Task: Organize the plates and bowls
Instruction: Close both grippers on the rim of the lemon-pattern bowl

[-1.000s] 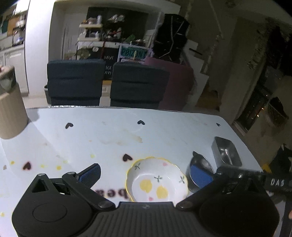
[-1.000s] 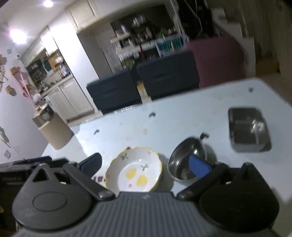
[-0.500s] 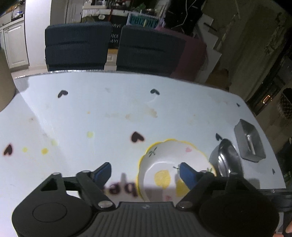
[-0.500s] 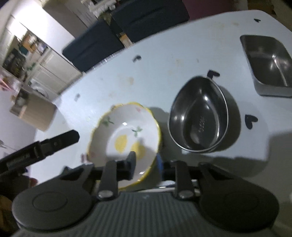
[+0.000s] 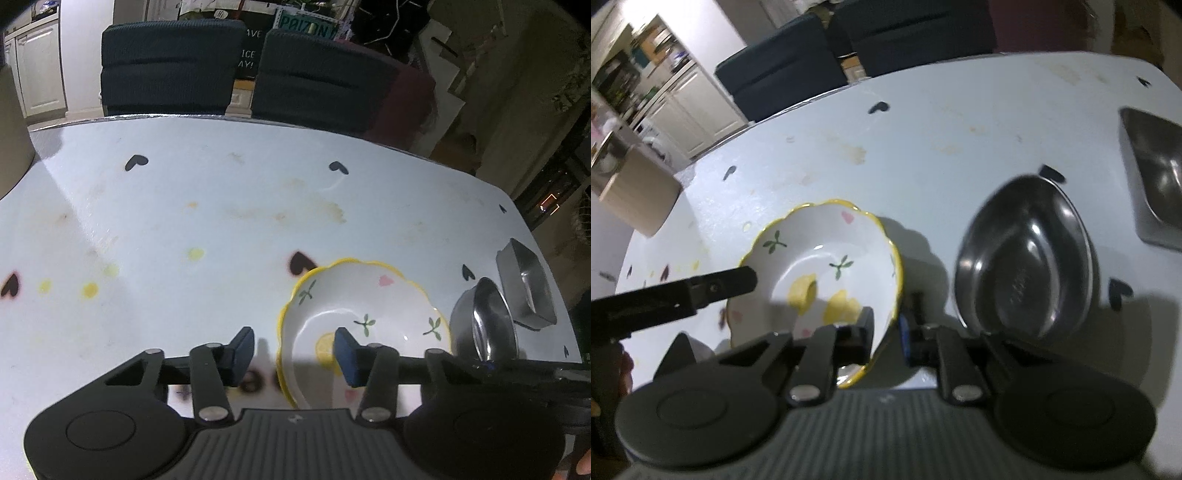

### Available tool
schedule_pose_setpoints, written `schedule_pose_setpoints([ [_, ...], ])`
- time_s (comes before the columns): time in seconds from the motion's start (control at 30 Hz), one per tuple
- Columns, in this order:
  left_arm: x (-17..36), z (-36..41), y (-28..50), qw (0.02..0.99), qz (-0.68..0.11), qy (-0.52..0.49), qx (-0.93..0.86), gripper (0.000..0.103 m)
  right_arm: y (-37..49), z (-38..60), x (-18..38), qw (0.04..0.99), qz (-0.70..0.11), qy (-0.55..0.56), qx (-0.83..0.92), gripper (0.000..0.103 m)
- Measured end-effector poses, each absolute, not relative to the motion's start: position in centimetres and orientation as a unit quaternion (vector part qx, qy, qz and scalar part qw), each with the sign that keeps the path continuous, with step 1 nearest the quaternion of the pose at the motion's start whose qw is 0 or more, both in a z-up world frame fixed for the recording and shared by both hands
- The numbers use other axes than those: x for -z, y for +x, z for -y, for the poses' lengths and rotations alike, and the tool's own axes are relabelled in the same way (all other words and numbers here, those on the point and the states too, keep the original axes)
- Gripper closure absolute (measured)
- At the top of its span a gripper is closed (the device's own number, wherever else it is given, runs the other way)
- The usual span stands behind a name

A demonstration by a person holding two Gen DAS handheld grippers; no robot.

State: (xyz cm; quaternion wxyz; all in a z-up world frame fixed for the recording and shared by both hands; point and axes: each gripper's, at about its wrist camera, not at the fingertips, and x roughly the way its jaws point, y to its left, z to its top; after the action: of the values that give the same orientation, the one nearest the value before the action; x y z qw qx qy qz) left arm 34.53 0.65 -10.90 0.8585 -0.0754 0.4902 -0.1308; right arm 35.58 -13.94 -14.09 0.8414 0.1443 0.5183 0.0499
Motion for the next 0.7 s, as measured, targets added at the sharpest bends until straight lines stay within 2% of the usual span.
schedule_pose_setpoints([
  [0.23, 11.5, -0.7, 35.1, 0.854, -0.498, -0.069, 0.132, 0.082, 36.2, 13.3, 14.6, 0.841, -0.524, 0.128, -0.042, 0.085],
  [0.47, 12.3, 0.1, 35.3, 0.847, -0.511, -0.042, 0.137, 0.087, 36.7, 12.0, 15.0, 0.838, -0.535, 0.104, -0.025, 0.089],
  [0.7, 13.0, 0.1, 35.6, 0.842, -0.520, -0.029, 0.142, 0.090, 37.3, 11.6, 15.2, 0.835, -0.541, 0.095, -0.016, 0.089],
])
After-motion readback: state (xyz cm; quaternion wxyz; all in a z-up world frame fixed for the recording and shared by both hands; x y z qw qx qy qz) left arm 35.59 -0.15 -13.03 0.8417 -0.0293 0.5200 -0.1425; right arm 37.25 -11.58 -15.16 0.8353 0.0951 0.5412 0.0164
